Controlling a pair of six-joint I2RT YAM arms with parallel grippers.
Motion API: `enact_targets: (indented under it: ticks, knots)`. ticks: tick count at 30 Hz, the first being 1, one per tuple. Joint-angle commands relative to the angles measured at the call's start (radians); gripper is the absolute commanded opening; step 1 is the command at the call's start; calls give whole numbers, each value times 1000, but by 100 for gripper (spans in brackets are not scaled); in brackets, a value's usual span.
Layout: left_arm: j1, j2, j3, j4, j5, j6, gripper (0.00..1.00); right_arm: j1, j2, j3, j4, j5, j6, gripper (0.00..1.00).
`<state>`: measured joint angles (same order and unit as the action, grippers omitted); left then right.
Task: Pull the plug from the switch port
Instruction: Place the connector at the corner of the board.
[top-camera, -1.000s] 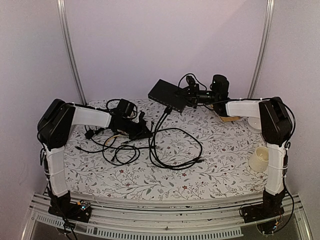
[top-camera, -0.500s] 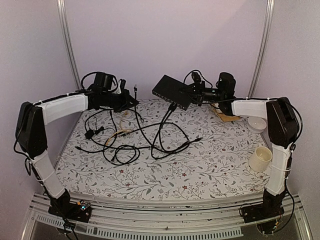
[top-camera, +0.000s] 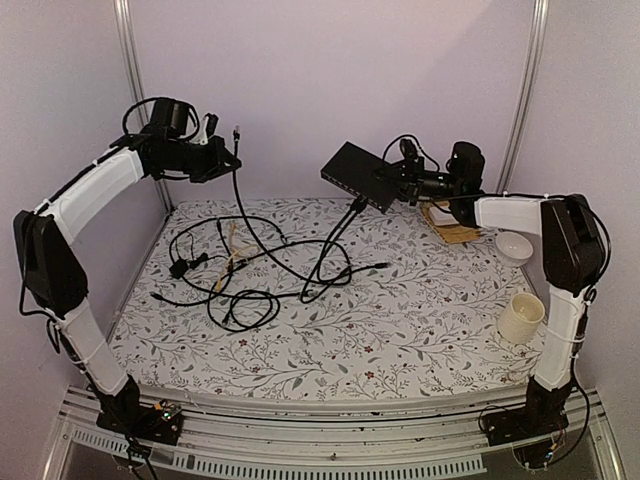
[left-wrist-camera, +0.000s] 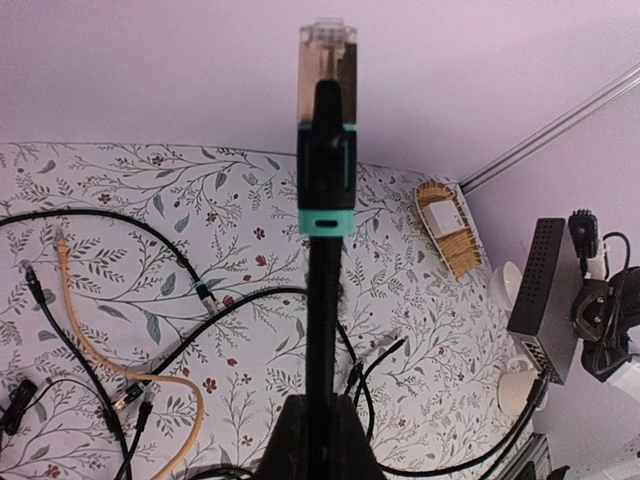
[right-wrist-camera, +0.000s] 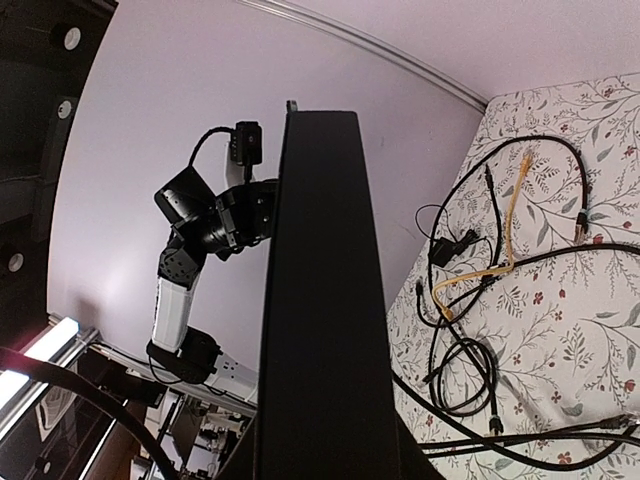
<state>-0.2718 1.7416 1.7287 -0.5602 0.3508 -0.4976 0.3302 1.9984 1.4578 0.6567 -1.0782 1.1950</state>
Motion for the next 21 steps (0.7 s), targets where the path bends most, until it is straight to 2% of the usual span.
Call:
enact_targets:
  ticks: [1, 5, 10, 14, 21]
  knots:
    - [19, -32, 116, -92, 23, 55, 0, -20, -91, -11, 62, 16, -15, 2]
    - [25, -10, 228, -181, 36, 97, 0, -36, -103, -22, 58, 20, -19, 2]
    - [69, 4, 376, -314, -35, 161, 0, -61, -118, -32, 52, 21, -24, 2]
    - [112, -50, 356, -305, -146, 154, 0, -85, -131, -39, 37, 24, -35, 2]
    - [130, -165, 134, -113, -240, 85, 0, -110, -153, -51, 25, 23, -49, 2]
